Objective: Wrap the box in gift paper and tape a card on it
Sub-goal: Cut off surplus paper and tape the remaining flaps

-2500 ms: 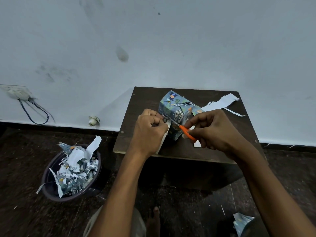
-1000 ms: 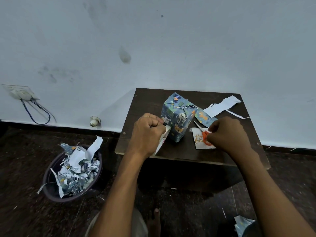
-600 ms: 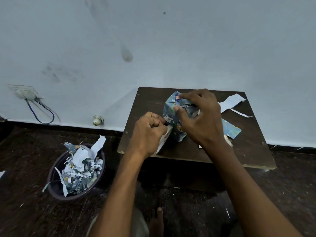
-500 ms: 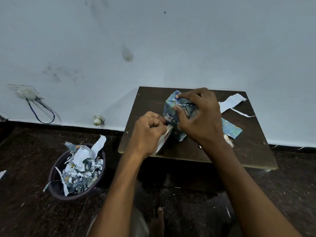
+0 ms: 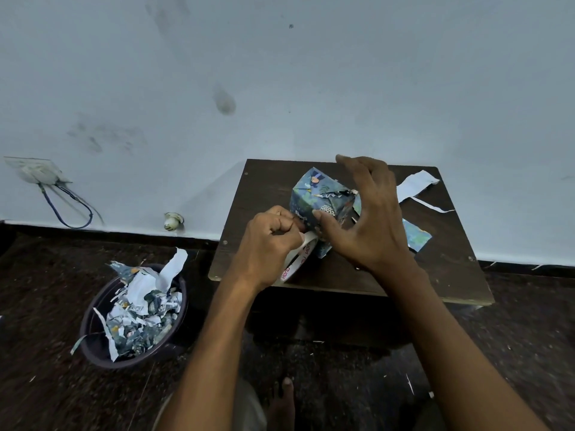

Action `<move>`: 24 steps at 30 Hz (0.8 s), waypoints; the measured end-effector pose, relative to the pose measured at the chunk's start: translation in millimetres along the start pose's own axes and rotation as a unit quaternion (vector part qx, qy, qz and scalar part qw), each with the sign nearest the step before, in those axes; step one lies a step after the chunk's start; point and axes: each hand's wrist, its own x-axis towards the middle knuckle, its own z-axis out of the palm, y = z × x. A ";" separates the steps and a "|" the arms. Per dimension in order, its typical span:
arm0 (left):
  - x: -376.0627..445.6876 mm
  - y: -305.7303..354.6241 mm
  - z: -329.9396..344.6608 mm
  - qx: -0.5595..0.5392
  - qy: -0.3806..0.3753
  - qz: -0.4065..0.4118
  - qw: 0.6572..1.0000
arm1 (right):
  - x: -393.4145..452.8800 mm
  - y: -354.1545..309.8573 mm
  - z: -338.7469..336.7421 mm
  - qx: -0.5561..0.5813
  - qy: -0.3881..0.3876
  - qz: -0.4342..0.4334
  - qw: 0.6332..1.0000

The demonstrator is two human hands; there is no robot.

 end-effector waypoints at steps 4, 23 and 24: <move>2.4 1.0 4.6 -0.016 -0.010 0.012 1.000 | -14.1 0.8 -12.8 0.019 0.009 -0.003 1.000; 3.6 11.6 17.9 -0.092 -0.118 -0.015 0.989 | -37.8 31.8 -44.5 0.250 -0.249 0.213 0.911; 2.9 11.9 18.5 -0.080 -0.102 -0.017 0.991 | -36.7 34.0 -49.4 0.263 -0.247 0.235 0.903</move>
